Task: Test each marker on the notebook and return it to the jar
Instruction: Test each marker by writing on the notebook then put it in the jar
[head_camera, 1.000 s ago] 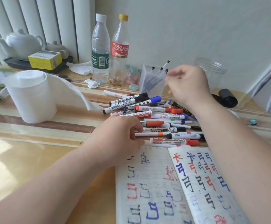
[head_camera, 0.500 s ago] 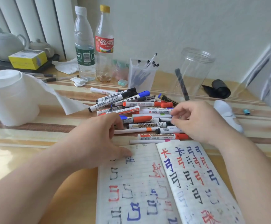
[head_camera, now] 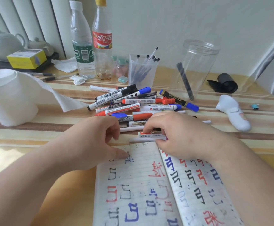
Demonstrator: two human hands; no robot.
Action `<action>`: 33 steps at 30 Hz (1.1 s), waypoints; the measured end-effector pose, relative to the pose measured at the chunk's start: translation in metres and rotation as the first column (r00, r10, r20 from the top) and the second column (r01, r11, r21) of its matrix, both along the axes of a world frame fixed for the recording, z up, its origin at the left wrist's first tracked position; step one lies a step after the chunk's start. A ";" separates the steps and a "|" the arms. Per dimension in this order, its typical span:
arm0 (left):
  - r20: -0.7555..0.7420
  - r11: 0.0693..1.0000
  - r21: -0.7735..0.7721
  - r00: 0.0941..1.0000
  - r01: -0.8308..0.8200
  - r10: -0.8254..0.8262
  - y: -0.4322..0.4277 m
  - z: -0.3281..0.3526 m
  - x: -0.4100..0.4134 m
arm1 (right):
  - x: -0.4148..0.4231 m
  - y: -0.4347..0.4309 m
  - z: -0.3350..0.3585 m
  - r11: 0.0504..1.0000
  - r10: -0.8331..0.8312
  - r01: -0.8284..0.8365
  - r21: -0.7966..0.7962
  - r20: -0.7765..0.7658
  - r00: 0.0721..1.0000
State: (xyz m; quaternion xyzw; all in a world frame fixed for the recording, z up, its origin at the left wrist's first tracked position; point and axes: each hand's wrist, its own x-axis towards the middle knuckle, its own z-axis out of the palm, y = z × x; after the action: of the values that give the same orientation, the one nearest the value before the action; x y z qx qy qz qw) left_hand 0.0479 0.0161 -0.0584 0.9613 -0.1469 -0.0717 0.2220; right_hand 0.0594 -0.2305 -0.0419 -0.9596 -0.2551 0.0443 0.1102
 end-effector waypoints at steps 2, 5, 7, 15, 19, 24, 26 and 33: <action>-0.033 0.999 0.018 0.999 0.040 -0.039 0.004 0.003 0.001 | -0.001 0.003 0.003 0.998 0.011 -0.010 -0.054 0.030 0.999; -0.043 0.998 0.027 0.997 0.063 -0.062 0.013 0.008 0.003 | 0.000 0.010 0.002 0.994 0.056 -0.045 -0.097 0.118 0.991; -0.022 0.999 0.011 0.999 0.043 -0.043 0.018 0.010 0.005 | 0.001 0.014 0.000 0.995 0.062 -0.051 -0.082 0.131 0.989; -0.048 0.991 -0.129 0.998 0.038 -0.045 0.014 0.008 0.007 | 0.004 0.016 -0.006 0.998 0.061 -0.059 -0.015 0.270 0.961; -0.058 0.983 -0.180 0.997 0.031 -0.042 0.012 0.010 0.004 | -0.002 0.009 -0.001 0.931 -0.044 -0.134 0.339 0.469 0.882; 0.157 0.930 -0.304 0.974 0.206 -0.164 0.005 0.008 -0.004 | -0.016 0.018 0.004 0.260 -0.031 0.120 0.958 -0.116 0.993; 0.198 0.868 -0.413 0.957 0.277 -0.212 -0.002 0.009 -0.010 | -0.019 0.028 0.002 0.194 0.081 0.250 0.949 -0.269 0.960; 0.227 0.888 -0.366 0.952 0.277 -0.204 -0.013 0.009 -0.014 | -0.022 0.032 -0.003 0.343 0.054 0.208 0.916 -0.241 0.969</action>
State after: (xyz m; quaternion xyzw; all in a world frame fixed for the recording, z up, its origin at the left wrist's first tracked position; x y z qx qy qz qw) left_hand 0.0335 0.0031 -0.0491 0.8737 -0.2962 0.0203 0.3855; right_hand 0.0378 -0.1981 -0.0447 -0.7225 -0.1740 -0.0047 0.6691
